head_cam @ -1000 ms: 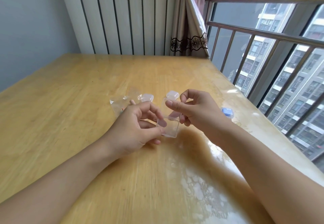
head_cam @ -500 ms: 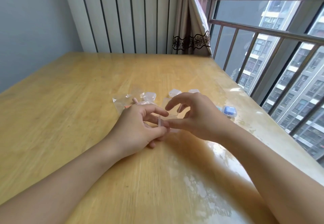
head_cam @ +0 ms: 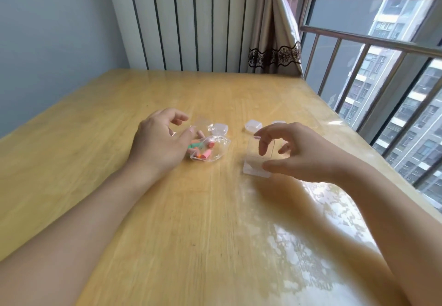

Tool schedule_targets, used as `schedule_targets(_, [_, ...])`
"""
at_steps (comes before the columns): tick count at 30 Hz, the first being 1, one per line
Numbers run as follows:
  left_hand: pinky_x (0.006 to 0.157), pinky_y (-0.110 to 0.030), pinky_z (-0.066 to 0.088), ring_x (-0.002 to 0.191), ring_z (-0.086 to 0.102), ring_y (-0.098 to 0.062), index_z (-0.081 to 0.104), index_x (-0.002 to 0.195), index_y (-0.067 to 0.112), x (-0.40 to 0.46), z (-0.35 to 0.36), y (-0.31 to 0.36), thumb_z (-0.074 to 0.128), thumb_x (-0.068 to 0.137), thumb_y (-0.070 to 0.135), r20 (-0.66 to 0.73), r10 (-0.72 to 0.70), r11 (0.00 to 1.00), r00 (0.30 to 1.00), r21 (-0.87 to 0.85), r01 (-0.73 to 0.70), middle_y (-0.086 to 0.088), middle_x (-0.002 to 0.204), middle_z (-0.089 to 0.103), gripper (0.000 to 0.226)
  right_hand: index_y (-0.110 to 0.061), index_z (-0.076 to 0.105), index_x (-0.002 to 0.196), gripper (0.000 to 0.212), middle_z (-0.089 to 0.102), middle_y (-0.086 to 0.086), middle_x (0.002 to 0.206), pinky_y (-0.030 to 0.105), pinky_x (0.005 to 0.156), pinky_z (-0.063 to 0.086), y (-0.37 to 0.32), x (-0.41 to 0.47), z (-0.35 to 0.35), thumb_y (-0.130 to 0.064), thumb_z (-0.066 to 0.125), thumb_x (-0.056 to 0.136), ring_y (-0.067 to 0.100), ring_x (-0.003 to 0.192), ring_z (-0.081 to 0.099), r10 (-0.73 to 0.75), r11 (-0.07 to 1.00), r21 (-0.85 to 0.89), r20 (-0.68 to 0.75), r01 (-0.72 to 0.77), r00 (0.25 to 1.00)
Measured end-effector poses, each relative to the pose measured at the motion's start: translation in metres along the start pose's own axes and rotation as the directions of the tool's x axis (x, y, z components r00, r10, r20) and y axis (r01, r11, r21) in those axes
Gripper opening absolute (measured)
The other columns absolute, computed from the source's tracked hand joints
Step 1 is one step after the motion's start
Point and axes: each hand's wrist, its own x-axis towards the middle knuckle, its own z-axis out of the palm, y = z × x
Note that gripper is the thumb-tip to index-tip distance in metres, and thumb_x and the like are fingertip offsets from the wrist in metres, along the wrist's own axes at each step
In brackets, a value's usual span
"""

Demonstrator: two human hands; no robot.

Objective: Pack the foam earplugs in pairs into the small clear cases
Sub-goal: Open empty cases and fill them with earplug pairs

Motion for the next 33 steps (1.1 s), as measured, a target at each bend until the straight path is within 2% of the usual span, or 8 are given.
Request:
schedule_targets(4, [0.104, -0.027, 0.031, 0.132, 0.039, -0.025, 0.056, 0.135, 0.026, 0.009, 0.013, -0.017, 0.059, 0.096, 0.032, 0.143, -0.031, 0.992, 0.989, 0.122, 0.014, 0.005, 0.142, 0.051, 0.04, -0.024, 0.076, 0.085, 0.015, 0.068, -0.01, 0.117, 0.023, 0.091, 0.052, -0.01, 0.001, 0.007, -0.01, 0.072, 0.08, 0.004, 0.108, 0.063, -0.119, 0.991, 0.039, -0.237, 0.132, 0.964])
schedule_targets(9, [0.121, -0.033, 0.023, 0.148, 0.026, -0.019, 0.04, 0.152, 0.026, 0.018, 0.023, -0.022, 0.048, 0.1, 0.027, 0.321, -0.101, 0.992, 0.942, 0.107, 0.07, 0.002, 0.157, 0.039, 0.052, -0.022, 0.079, 0.107, 0.019, 0.072, -0.007, 0.1, 0.032, 0.08, 0.052, -0.029, 0.007, 0.051, -0.019, 0.069, 0.091, 0.016, 0.093, 0.062, -0.295, 0.942, -0.235, -0.254, 0.237, 0.921])
schedule_targets(13, [0.116, -0.038, 0.033, 0.139, 0.043, -0.02, 0.046, 0.147, 0.024, 0.022, 0.026, -0.025, 0.054, 0.094, 0.03, 0.345, -0.083, 0.991, 0.935, 0.132, 0.039, 0.004, 0.147, 0.052, 0.054, -0.024, 0.076, 0.117, 0.024, 0.073, -0.002, 0.108, 0.039, 0.081, 0.05, -0.039, 0.018, 0.068, -0.026, 0.059, 0.099, 0.025, 0.098, 0.057, -0.291, 0.91, -0.361, -0.215, 0.201, 0.932])
schedule_targets(18, [0.077, -0.025, 0.047, 0.085, 0.058, -0.015, 0.065, 0.111, 0.016, 0.021, 0.019, -0.017, 0.067, 0.085, 0.011, 0.427, -0.141, 0.935, 0.893, -0.24, 0.263, 0.0, 0.091, 0.059, 0.027, -0.023, 0.072, 0.106, 0.024, 0.068, -0.002, 0.1, 0.035, 0.076, 0.044, -0.044, 0.025, 0.075, -0.04, 0.057, 0.1, 0.024, 0.103, 0.054, -0.169, 0.919, -0.384, -0.182, 0.089, 0.969])
schedule_targets(20, [0.074, -0.024, 0.048, 0.082, 0.062, -0.014, 0.072, 0.094, 0.01, 0.019, 0.015, -0.015, 0.068, 0.091, 0.02, 0.431, -0.11, 0.912, 0.895, -0.314, 0.263, -0.008, 0.09, 0.07, 0.012, -0.023, 0.072, 0.11, 0.029, 0.07, -0.002, 0.102, 0.037, 0.079, 0.047, -0.044, 0.026, 0.075, -0.045, 0.059, 0.097, 0.023, 0.103, 0.054, -0.139, 0.924, -0.378, -0.18, 0.062, 0.974])
schedule_targets(24, [0.072, -0.02, 0.047, 0.073, 0.062, -0.006, 0.07, 0.074, 0.014, 0.015, 0.011, -0.008, 0.055, 0.102, 0.026, 0.386, -0.061, 0.872, 0.92, -0.427, 0.237, 0.002, 0.076, 0.075, 0.033, -0.02, 0.072, 0.113, 0.045, 0.075, -0.005, 0.1, 0.04, 0.08, 0.051, -0.044, 0.026, 0.075, -0.055, 0.054, 0.092, 0.021, 0.103, 0.056, -0.113, 0.95, -0.309, -0.199, 0.047, 0.973])
schedule_targets(29, [0.083, -0.032, 0.053, 0.079, 0.059, -0.015, 0.073, 0.085, 0.007, 0.016, 0.013, -0.007, 0.068, 0.093, 0.037, 0.388, -0.092, 0.823, 0.917, -0.489, 0.289, 0.003, 0.084, 0.068, 0.031, -0.02, 0.074, 0.095, 0.047, 0.074, -0.005, 0.087, 0.038, 0.069, 0.049, -0.044, 0.025, 0.078, -0.064, 0.059, 0.091, 0.019, 0.082, 0.058, -0.112, 0.967, -0.248, -0.223, 0.055, 0.968])
schedule_targets(33, [0.062, -0.018, 0.048, 0.065, 0.059, -0.011, 0.073, 0.08, 0.006, 0.013, 0.014, -0.006, 0.068, 0.095, 0.023, 0.373, -0.056, 0.845, 0.926, -0.476, 0.243, 0.003, 0.075, 0.07, 0.024, -0.013, 0.07, 0.082, 0.042, 0.074, 0.003, 0.081, 0.042, 0.066, 0.05, -0.045, 0.026, 0.08, -0.049, 0.057, 0.096, 0.025, 0.07, 0.059, -0.103, 0.972, -0.23, -0.202, 0.055, 0.974])
